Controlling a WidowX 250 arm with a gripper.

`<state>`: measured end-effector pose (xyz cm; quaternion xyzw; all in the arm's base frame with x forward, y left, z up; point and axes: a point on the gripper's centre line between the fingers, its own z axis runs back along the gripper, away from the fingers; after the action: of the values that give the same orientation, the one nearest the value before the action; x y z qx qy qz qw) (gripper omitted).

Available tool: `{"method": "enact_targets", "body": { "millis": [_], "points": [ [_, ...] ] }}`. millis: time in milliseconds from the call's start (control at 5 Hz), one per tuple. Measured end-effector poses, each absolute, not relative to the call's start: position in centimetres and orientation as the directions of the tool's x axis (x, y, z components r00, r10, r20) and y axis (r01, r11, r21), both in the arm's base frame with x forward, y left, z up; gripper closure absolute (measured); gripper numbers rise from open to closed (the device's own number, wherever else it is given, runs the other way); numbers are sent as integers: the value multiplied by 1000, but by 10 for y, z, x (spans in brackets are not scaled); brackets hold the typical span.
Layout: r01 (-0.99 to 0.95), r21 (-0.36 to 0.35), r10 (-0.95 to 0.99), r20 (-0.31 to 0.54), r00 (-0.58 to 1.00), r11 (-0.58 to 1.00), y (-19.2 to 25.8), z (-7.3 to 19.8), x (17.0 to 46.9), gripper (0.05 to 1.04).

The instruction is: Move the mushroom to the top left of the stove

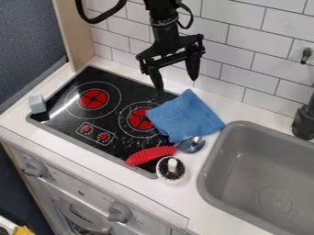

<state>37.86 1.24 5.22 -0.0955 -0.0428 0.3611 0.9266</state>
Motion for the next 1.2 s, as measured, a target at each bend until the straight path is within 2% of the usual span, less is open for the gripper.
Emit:
{"method": "enact_targets", "body": {
  "millis": [400, 600, 800, 1200],
  "points": [
    [-645, -140, 647, -38, 761, 751, 15, 34, 369, 84],
    [-632, -80, 632, -26, 774, 771, 17, 28, 362, 84],
    [-612, -48, 612, -26, 791, 789, 3, 24, 338, 84],
    [-568, -37, 567, -15, 823, 823, -27, 23, 294, 84]
  ]
}}
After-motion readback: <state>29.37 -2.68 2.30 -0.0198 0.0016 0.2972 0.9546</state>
